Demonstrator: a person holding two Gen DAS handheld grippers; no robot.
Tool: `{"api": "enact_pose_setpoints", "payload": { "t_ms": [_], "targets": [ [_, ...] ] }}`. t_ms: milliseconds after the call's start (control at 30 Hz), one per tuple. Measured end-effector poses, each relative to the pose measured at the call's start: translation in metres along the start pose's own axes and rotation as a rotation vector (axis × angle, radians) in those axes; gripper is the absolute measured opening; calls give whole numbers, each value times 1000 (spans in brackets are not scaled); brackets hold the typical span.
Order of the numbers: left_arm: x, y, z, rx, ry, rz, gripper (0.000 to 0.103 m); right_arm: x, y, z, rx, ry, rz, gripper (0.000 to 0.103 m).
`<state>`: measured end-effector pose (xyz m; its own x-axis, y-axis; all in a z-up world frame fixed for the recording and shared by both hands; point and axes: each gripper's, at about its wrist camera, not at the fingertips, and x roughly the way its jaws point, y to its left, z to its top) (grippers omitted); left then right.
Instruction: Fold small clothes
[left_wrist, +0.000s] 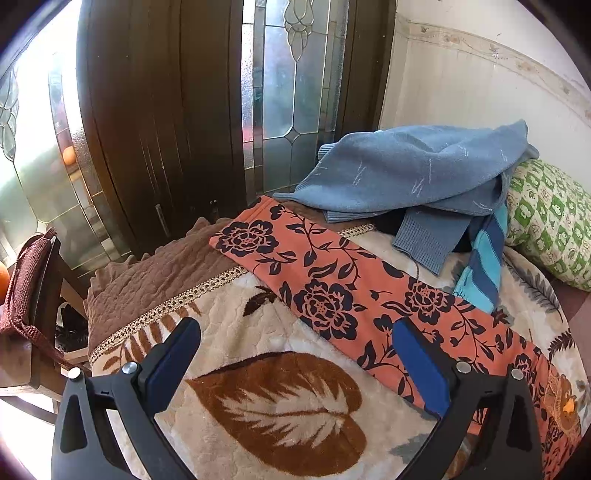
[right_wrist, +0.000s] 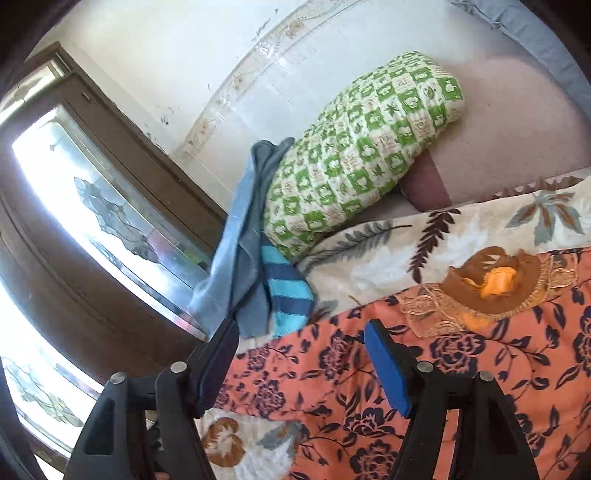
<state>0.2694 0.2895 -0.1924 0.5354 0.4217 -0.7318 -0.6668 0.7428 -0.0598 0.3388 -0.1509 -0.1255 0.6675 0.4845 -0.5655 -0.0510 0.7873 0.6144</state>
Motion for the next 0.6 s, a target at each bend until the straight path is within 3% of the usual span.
{"api": "enact_pose_setpoints", "payload": {
  "t_ms": [33,133,167,233,333,533,600],
  "targets": [
    [3,3,1,-6,12,0,103,10,-18,-10,46,40,-47,74],
    [14,20,4,-53,48,-6,103,38,-57,-41,206,113,-22,66],
    [17,27,5,-67,53,-7,103,44,-62,-51,213,123,-29,63],
    [21,40,7,-88,59,-7,103,66,-61,-64,188,171,-65,44],
    [31,61,11,-122,77,-4,103,98,-61,-85,118,291,-181,34],
    [48,106,17,-285,107,-42,103,48,-46,-105,-116,169,-122,34],
    [51,114,20,-326,100,-64,103,32,-59,-121,-126,169,-90,34]
  ]
}}
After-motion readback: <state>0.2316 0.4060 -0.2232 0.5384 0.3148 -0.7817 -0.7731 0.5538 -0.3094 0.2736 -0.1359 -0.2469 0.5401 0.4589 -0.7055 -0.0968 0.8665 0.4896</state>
